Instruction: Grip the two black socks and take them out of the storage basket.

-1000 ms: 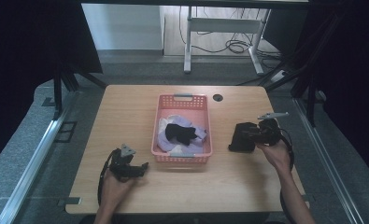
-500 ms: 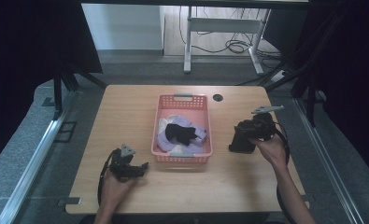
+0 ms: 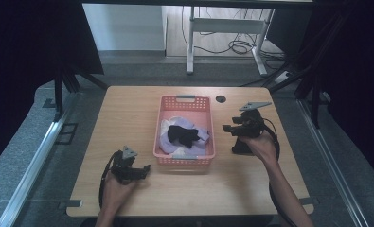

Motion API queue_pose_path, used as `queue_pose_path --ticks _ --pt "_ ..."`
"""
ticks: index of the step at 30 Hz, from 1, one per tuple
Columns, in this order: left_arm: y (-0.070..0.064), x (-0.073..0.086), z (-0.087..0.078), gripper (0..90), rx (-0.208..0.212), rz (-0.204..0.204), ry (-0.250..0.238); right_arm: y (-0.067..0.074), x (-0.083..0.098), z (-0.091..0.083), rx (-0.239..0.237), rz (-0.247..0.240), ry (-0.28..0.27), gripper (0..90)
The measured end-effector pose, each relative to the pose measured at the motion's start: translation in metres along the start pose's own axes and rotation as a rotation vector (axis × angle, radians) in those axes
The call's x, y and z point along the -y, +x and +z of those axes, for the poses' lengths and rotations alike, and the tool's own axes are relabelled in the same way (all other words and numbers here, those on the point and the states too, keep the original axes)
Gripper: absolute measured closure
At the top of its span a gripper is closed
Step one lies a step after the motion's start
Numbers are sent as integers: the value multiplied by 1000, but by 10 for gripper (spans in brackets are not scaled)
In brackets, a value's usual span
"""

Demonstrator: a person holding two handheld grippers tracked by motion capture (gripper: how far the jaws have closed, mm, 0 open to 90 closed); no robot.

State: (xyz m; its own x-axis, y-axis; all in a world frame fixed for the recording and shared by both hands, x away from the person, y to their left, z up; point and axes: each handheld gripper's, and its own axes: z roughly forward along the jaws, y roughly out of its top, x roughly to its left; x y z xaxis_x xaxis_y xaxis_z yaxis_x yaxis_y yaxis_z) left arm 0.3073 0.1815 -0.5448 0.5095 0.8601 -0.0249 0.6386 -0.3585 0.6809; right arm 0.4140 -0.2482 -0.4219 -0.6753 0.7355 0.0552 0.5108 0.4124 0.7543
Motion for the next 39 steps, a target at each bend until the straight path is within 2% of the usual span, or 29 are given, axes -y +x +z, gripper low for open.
queue_pose_path --ticks 21,34,39 --pt "0 0 0 122 0 0 0 43 -30 47 -97 -86 22 389" --pt "0 0 0 122 0 0 0 68 -31 83 -148 -120 86 394" --pt "0 0 0 122 0 1 0 73 -28 93 -137 -133 126 421"
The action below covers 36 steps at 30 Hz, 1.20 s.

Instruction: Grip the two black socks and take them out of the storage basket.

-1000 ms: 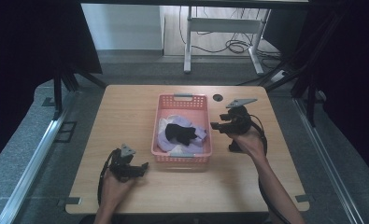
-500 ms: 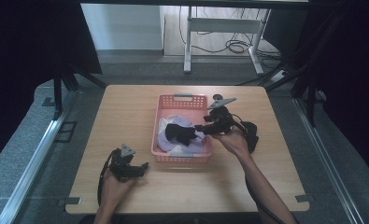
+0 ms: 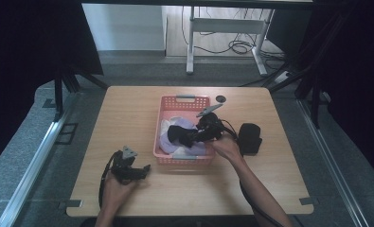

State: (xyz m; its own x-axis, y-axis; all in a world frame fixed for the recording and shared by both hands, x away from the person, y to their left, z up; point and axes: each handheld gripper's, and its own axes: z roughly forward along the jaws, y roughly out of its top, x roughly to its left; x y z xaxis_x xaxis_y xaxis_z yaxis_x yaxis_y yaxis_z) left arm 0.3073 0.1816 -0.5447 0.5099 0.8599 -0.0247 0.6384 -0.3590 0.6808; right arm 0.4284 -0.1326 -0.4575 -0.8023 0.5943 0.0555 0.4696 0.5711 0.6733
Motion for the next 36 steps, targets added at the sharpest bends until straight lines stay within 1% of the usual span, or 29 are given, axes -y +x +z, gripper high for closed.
queue_pose_path --ticks 6,8,10,14,15,19,28,36 --pt "0 0 0 122 0 0 0 2 0 11 17 -12 55 480" --pt "0 0 0 122 0 0 0 3 1 14 26 -15 70 523" --pt "0 0 0 121 0 0 0 4 1 16 38 -19 90 592" --pt "0 0 0 121 0 0 0 6 2 18 50 -19 111 804" --pt "0 0 0 121 0 0 0 6 2 17 48 -15 109 828" --pt "0 0 0 121 0 0 0 4 1 12 44 -7 85 850" --pt "0 0 0 121 0 0 0 2 -9 -15 44 7 -18 851" --pt "0 0 0 122 0 -1 0 0 -15 -36 42 15 -82 851"
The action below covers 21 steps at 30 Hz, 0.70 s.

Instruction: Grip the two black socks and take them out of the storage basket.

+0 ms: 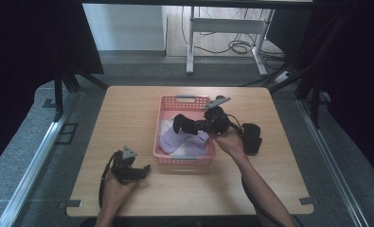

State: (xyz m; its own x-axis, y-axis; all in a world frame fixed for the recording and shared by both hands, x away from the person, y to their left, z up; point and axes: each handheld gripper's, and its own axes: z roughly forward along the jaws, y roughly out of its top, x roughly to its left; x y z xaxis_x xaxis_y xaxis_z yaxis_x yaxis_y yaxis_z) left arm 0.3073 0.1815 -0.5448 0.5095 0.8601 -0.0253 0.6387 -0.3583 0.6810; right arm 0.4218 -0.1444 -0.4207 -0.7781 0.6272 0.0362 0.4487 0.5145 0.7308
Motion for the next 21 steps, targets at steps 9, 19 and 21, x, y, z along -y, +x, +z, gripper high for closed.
queue_pose_path --ticks 9,19,21 --pt "0 0 0 122 0 0 0 -3 -7 -18 6 6 -45 851" --pt "0 0 0 122 0 0 0 -13 -8 -38 33 24 -75 851" --pt "0 0 0 121 0 0 0 -15 -7 -41 42 28 -78 852"
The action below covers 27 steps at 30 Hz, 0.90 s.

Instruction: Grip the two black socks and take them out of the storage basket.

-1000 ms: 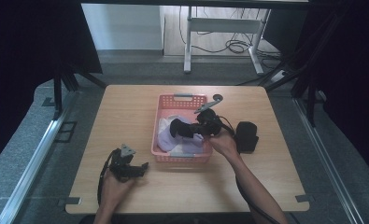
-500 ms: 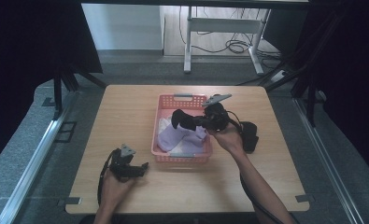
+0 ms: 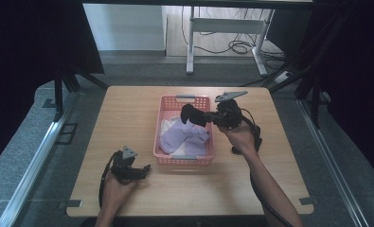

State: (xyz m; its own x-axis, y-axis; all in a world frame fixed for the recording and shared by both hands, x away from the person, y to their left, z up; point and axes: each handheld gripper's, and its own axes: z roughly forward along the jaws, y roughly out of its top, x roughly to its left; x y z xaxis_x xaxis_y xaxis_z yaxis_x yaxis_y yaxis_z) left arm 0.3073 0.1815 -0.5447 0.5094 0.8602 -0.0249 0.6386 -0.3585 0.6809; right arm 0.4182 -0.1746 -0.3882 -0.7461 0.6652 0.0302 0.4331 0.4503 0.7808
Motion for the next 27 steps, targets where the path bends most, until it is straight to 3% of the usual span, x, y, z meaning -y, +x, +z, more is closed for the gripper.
queue_pose_path --ticks 27 --pt "0 0 0 122 0 -1 0 -35 20 -40 99 79 -32 852"
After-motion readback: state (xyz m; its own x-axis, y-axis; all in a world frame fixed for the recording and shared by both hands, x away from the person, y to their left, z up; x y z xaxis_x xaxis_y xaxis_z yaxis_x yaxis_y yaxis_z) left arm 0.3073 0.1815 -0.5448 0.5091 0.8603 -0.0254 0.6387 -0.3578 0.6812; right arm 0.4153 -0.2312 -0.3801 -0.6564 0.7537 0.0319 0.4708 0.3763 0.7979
